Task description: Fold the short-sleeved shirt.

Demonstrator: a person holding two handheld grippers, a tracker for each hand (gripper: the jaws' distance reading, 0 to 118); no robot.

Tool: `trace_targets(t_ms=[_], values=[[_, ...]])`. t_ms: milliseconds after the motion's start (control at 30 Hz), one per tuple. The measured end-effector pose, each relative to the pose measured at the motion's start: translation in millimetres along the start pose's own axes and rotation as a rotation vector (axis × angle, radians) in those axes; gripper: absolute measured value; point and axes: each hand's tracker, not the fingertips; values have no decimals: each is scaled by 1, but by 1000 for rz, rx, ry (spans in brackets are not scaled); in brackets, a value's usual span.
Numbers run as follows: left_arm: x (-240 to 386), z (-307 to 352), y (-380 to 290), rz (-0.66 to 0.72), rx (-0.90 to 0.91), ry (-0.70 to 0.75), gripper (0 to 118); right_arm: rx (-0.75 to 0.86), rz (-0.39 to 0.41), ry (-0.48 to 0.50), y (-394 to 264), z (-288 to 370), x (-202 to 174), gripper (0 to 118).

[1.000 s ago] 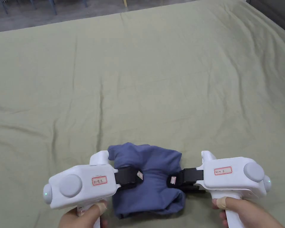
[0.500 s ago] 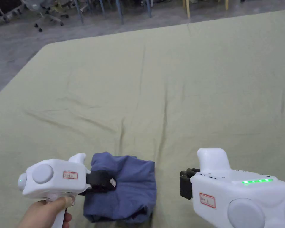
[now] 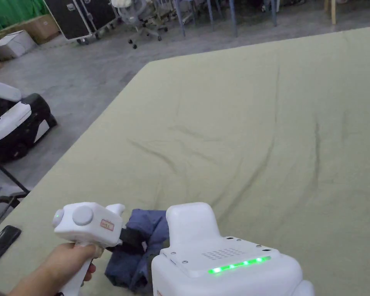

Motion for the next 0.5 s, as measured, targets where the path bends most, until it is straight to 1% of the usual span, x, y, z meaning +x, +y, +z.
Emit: trace_targets(t_ms=[33, 67, 133, 167, 200, 233, 300, 333, 367, 400, 500], values=[[-4, -2, 1, 33, -10, -40, 44, -1, 5, 3, 0, 0, -2, 4], [-3, -2, 1, 45, -5, -41, 44, -2, 13, 6, -1, 1, -4, 4], [3, -2, 0, -2, 7, -14, 44, -9, 22, 8, -3, 3, -2, 4], [8, -1, -3, -4, 9, -5, 52, -14, 23, 8, -3, 4, -2, 4], [10, -1, -2, -1, 14, 8, 82, -19, 22, 7, -4, 4, -1, 4], [12, 1, -2, -11, 27, 75, 101, -25, 21, 10, -4, 4, 2, 4], [19, 8, -5, -78, 54, 303, 116, -38, 10, 17, -4, 9, 9, 4], [22, 19, -5, -100, 88, 338, 118, -38, 7, 16, -4, 12, 13, 4], [29, 32, -6, -136, 187, 317, 118, -35, 3, 11, -4, 16, 18, 4], [36, 47, -7, -142, 286, 300, 118, -26, -2, 1, -3, 20, 23, 5], [55, 88, -8, -52, 408, 260, 118, -11, -22, -16, 2, 33, 38, 5]])
